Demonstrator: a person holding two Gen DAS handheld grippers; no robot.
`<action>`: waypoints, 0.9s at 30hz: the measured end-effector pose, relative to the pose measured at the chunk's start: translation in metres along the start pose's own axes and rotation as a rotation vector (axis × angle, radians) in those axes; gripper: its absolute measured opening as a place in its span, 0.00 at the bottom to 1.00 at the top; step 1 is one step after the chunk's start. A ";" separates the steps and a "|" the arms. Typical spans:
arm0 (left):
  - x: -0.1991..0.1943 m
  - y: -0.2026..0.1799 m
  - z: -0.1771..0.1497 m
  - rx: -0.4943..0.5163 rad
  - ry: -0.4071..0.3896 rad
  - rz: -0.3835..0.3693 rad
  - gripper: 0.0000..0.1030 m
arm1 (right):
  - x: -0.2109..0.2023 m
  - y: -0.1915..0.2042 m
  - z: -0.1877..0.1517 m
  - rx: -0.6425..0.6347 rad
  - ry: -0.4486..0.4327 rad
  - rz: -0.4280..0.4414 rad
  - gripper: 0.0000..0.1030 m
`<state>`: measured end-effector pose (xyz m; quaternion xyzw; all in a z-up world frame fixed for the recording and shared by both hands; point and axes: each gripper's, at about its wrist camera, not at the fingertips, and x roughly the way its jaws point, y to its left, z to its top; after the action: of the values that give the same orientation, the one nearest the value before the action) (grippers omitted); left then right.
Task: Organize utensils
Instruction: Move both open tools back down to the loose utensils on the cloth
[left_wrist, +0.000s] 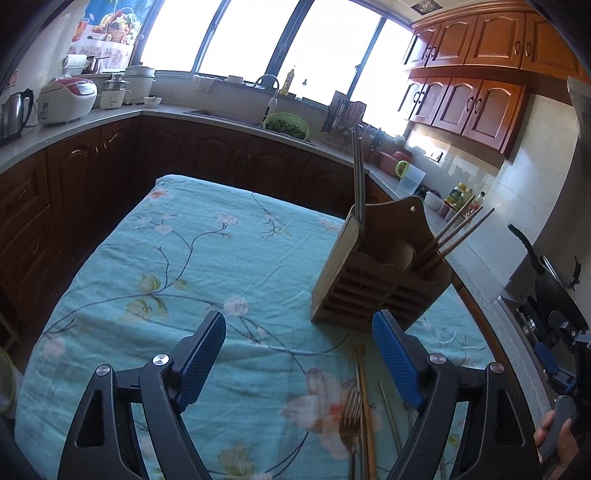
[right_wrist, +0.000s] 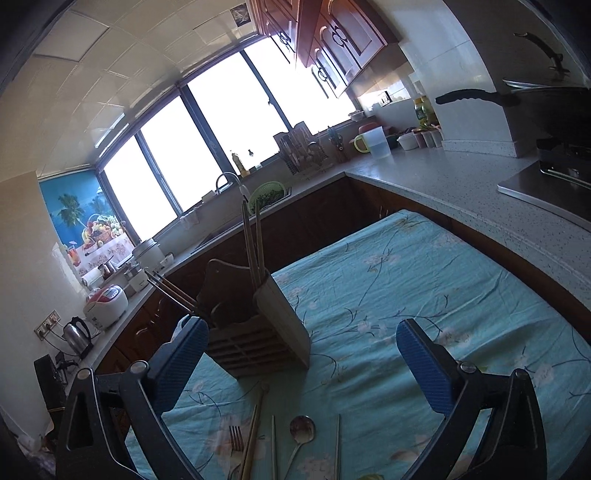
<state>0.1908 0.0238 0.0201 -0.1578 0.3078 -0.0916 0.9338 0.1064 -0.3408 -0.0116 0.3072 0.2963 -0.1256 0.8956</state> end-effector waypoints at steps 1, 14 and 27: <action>-0.003 0.001 -0.003 -0.002 0.007 -0.002 0.79 | -0.001 -0.003 -0.005 0.005 0.013 -0.001 1.00; -0.016 0.006 -0.048 -0.021 0.105 -0.016 0.79 | -0.014 -0.022 -0.064 0.008 0.128 -0.043 1.00; -0.002 -0.003 -0.063 0.012 0.165 -0.024 0.78 | -0.003 -0.011 -0.083 -0.040 0.190 -0.022 0.99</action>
<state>0.1509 0.0060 -0.0257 -0.1477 0.3812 -0.1172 0.9051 0.0623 -0.2973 -0.0679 0.2967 0.3858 -0.0999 0.8679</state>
